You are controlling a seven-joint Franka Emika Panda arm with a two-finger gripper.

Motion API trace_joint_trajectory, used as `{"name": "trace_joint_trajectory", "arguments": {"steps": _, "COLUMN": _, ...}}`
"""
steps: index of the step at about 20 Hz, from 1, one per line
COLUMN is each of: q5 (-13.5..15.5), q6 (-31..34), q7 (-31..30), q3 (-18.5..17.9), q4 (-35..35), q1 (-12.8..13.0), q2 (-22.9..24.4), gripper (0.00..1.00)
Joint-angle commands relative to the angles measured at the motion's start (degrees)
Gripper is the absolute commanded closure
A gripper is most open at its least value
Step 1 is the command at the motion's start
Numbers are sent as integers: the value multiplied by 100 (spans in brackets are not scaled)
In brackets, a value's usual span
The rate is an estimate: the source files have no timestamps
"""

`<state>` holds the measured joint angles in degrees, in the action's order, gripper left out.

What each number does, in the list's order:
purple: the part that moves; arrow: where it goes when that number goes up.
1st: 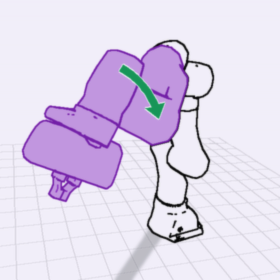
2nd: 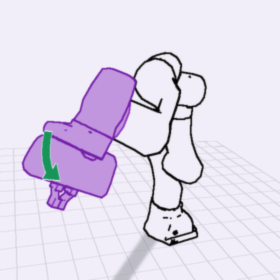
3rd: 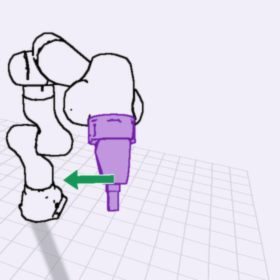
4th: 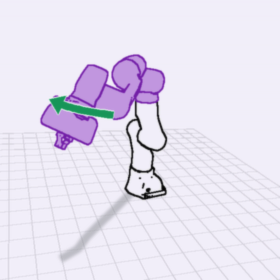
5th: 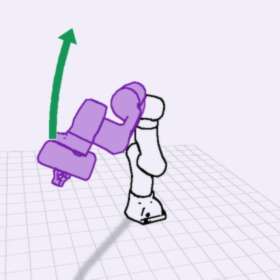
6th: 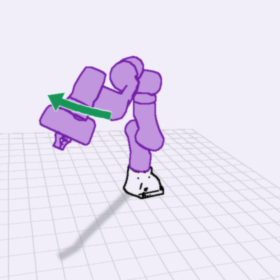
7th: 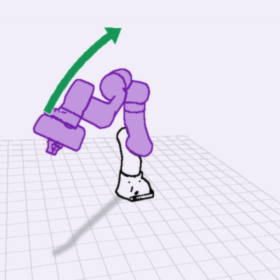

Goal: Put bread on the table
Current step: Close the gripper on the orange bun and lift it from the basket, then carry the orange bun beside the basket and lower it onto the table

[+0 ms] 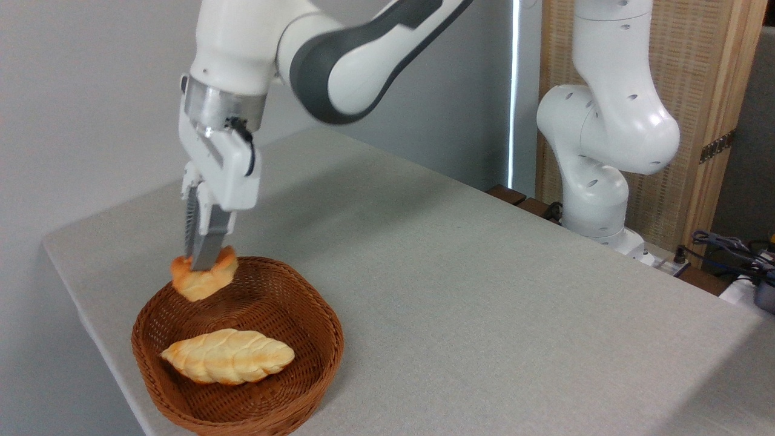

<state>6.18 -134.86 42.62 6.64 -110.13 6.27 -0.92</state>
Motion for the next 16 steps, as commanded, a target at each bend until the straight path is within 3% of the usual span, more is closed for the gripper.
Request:
{"name": "trace_joint_trajectory", "arguments": {"steps": 1, "q5": 59, "q6": 1178, "q7": 133, "q3": -259, "q4": -149, "q1": 23, "q2": 776, "gripper": 74}}
{"name": "trace_joint_trajectory", "arguments": {"steps": 3, "q5": 50, "q6": 1697, "q7": 255, "q3": -356, "q4": -332, "q1": 32, "q2": 1101, "gripper": 74}}
{"name": "trace_joint_trajectory", "arguments": {"steps": 8, "q5": 50, "q6": 1743, "q7": 353, "q3": -383, "q4": -1957, "q1": 224, "q2": 2297, "gripper": 65}}
{"name": "trace_joint_trajectory", "arguments": {"steps": 11, "q5": 24, "q6": 1735, "q7": 344, "q3": -356, "q4": -2293, "q1": 506, "q2": 2342, "gripper": 44}}
{"name": "trace_joint_trajectory", "arguments": {"steps": 14, "q5": 15, "q6": 1735, "q7": 353, "q3": -313, "q4": -2328, "q1": 515, "q2": 2272, "gripper": 12}}
{"name": "trace_joint_trajectory", "arguments": {"steps": 16, "q5": 15, "q6": 1726, "q7": 353, "q3": -312, "q4": -2328, "q1": 524, "q2": 2237, "gripper": 5}}
